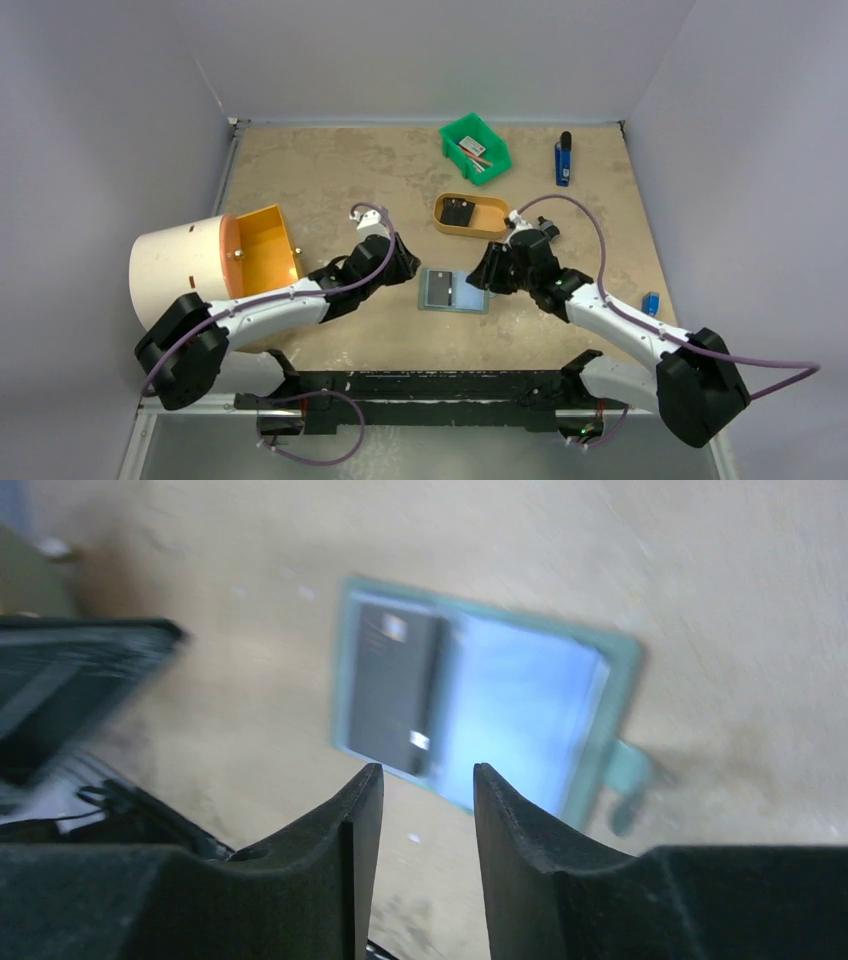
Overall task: Put the credit cards into the card holder
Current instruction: Pick up the credit card from the storage box.
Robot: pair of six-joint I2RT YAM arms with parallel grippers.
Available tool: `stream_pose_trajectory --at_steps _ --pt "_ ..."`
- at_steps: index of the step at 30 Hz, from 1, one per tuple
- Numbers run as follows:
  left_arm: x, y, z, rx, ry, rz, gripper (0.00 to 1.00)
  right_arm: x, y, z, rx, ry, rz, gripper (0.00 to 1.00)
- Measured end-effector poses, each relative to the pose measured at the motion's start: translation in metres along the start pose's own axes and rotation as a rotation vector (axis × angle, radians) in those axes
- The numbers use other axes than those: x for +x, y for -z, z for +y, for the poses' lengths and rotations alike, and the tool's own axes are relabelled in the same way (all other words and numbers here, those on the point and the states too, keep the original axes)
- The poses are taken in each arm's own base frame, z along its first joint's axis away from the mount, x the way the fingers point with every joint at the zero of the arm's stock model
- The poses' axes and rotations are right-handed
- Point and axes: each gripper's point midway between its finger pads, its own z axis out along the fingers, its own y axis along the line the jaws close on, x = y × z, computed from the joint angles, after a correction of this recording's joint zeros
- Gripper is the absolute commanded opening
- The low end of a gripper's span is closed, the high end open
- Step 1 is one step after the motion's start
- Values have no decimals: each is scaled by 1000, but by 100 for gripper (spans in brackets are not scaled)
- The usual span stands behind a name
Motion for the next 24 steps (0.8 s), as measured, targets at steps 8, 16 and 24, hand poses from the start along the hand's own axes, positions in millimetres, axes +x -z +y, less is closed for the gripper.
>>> stream_pose_trajectory --at_steps 8,16,24 --pt "23 -25 -18 58 -37 102 21 52 -5 -62 143 -94 112 40" --pt "29 -29 -9 24 -46 113 21 35 -7 -58 127 -95 67 47" --pt "-7 0 0 -17 -21 -24 23 -100 0 -38 80 -161 -232 48"
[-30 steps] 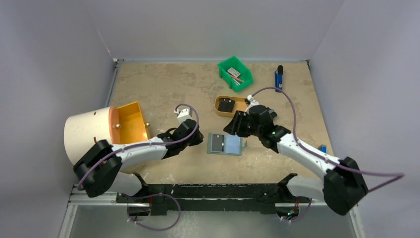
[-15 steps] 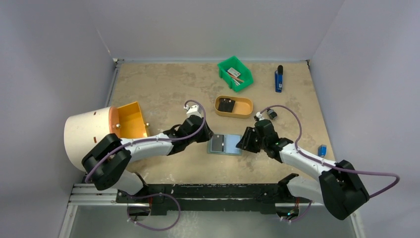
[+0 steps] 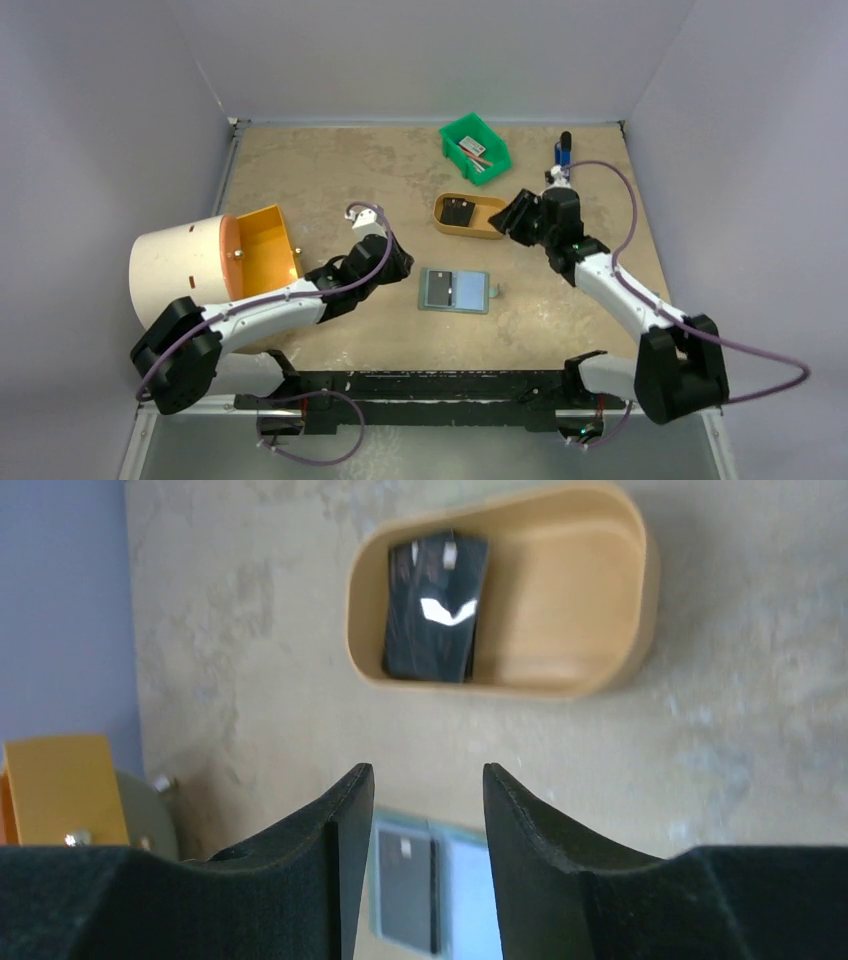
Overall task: Put the credit cards into the card holder
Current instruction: Pick up the credit card from the storage box.
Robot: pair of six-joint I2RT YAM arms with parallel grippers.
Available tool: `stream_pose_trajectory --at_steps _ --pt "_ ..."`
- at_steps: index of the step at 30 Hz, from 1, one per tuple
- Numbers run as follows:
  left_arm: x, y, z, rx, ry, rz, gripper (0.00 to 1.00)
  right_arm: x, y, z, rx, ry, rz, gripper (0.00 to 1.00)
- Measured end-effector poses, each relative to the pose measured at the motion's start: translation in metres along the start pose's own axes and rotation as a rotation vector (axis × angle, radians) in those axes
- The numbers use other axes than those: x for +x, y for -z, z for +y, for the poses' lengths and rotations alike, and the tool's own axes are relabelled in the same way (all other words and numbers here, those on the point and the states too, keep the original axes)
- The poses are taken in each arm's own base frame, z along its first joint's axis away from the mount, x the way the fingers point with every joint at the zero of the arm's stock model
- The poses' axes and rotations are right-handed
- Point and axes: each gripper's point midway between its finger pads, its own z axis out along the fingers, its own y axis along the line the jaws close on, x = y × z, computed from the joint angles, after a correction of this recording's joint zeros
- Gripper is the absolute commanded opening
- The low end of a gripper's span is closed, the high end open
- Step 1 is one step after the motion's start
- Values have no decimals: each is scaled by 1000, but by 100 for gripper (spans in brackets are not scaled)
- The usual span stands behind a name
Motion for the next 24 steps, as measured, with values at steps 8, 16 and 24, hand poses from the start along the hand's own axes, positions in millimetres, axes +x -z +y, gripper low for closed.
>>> stream_pose_trajectory --at_steps 8,16,24 --pt "-7 9 14 -56 -3 -28 24 -35 -77 11 8 -28 44 54" --pt "-3 12 32 -125 -53 -20 25 -21 -119 -7 57 -41 114 54" --pt "-2 10 35 -141 -81 -16 25 -19 -136 -12 63 -38 123 52"
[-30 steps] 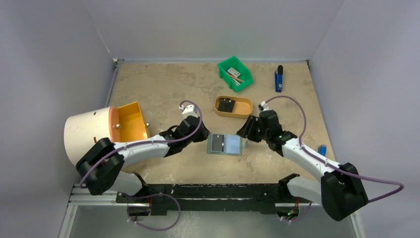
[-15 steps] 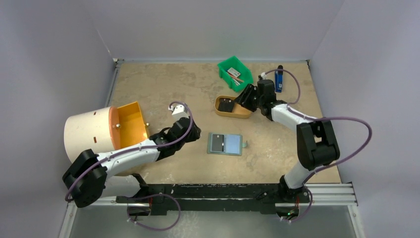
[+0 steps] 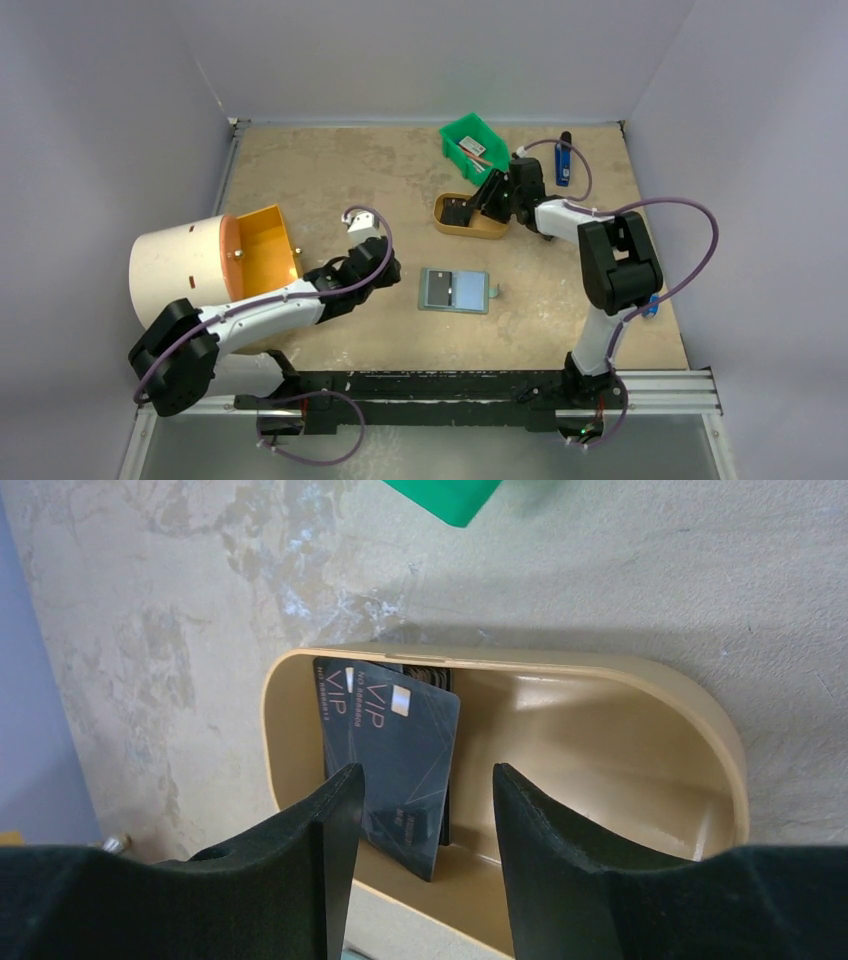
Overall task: Put the credit cards into the card holder
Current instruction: Pick up the credit card from the storage box.
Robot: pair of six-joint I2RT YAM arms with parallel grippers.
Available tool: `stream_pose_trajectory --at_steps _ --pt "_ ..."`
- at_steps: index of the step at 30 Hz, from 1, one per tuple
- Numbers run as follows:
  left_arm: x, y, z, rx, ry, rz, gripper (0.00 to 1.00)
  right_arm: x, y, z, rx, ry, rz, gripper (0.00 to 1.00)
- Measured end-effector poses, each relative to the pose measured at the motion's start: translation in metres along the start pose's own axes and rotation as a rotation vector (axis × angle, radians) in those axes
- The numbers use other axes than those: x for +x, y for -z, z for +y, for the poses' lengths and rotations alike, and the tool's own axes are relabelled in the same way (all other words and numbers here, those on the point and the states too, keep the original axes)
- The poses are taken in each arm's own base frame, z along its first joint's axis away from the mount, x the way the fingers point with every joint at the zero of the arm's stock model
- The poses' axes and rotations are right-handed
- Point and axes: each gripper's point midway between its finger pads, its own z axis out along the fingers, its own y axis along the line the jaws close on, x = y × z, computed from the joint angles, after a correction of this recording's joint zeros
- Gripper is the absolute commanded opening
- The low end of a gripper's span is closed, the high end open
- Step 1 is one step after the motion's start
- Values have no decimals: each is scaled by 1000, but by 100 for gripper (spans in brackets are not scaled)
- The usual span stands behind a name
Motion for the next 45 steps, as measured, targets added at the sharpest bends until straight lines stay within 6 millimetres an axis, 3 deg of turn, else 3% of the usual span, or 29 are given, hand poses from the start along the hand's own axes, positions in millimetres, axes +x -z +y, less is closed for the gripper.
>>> stream_pose_trajectory --at_steps 6,19,25,36,45 --pt "3 -4 1 -10 -21 9 22 11 -9 -6 12 2 28 49" --pt "7 -7 4 -22 -30 21 21 20 -14 7 -41 16 47 38" --pt "7 -7 4 -22 -30 21 21 29 -20 -2 -18 9 76 42" --pt "7 -7 4 -22 -29 21 21 28 -20 1 -30 4 75 26" --pt "7 -7 4 -22 -29 21 20 29 -16 -1 -28 -4 71 26"
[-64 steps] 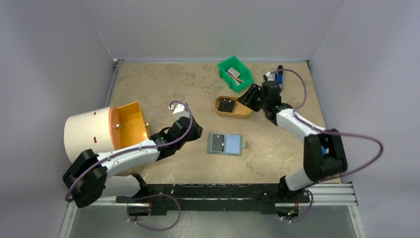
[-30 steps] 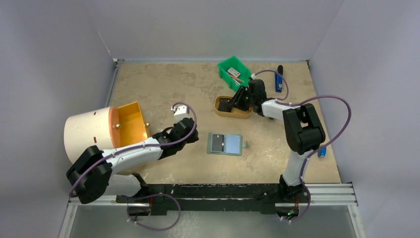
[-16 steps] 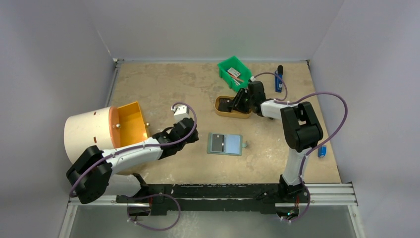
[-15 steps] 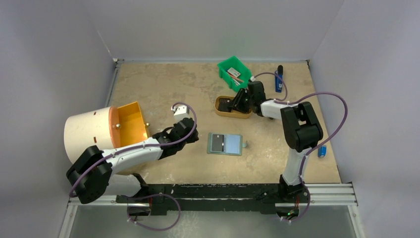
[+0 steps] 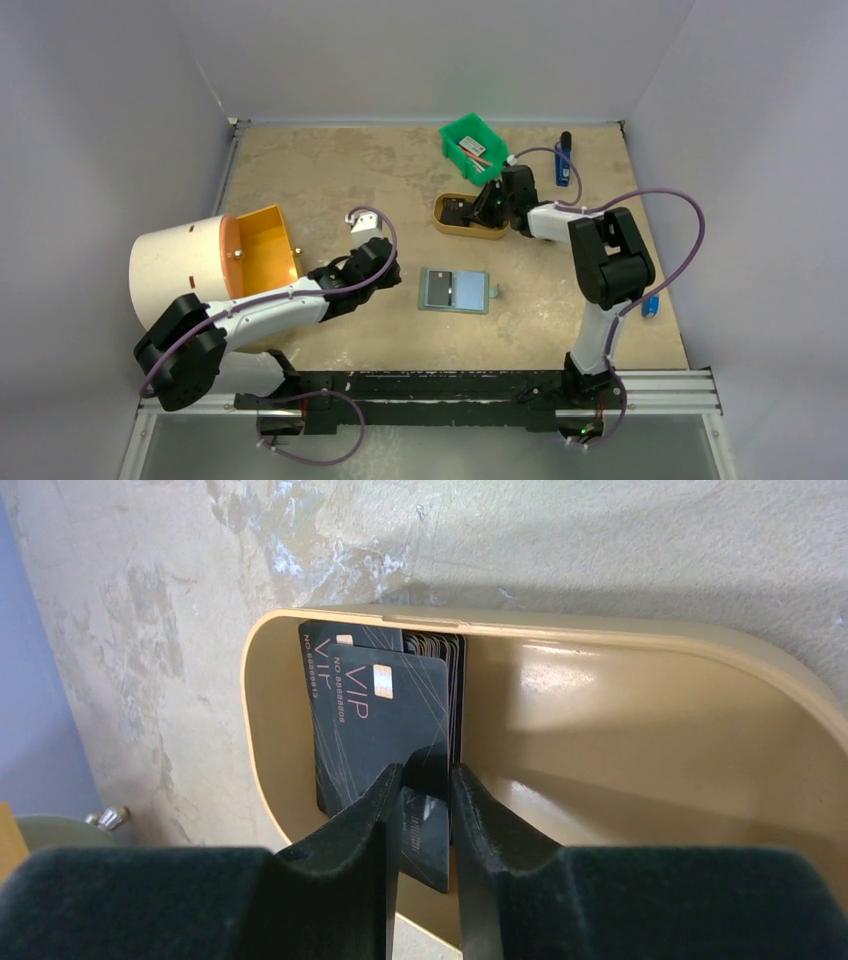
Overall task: Put the credit cards into the card holder
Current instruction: Pick up the credit card from the storage box.
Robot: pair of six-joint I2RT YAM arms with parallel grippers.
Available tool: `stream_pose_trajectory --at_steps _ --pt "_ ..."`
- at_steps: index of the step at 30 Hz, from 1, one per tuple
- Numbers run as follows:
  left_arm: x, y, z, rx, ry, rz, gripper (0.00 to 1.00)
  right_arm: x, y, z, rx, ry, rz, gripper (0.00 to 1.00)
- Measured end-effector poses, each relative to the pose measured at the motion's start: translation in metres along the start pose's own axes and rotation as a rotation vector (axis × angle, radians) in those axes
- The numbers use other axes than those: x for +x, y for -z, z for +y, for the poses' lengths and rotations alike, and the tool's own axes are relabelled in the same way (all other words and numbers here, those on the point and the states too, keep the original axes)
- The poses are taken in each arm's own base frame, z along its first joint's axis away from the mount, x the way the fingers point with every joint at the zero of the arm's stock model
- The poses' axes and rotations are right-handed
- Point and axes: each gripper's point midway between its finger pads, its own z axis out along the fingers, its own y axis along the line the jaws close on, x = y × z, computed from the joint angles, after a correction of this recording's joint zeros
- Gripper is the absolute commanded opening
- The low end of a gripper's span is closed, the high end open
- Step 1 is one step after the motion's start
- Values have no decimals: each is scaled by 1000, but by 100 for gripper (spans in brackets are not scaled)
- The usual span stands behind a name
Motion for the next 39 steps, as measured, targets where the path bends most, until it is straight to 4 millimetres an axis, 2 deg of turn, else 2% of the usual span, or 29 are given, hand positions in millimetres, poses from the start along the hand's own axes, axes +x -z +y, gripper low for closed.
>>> stream_pose_trajectory --at_steps 8,17,25,36,39 --pt "0 0 0 0 0 0 20 2 5 -3 6 -7 -2 20" --pt "1 0 0 2 0 3 20 -1 8 -3 1 -9 -12 8" --pt "1 0 -1 3 0 3 20 -7 19 0 -13 -16 -39 0" --pt "1 0 -1 3 2 3 19 -15 36 2 -26 -29 -67 0" --pt "0 1 -1 5 5 1 20 -19 50 13 -52 -38 -74 0"
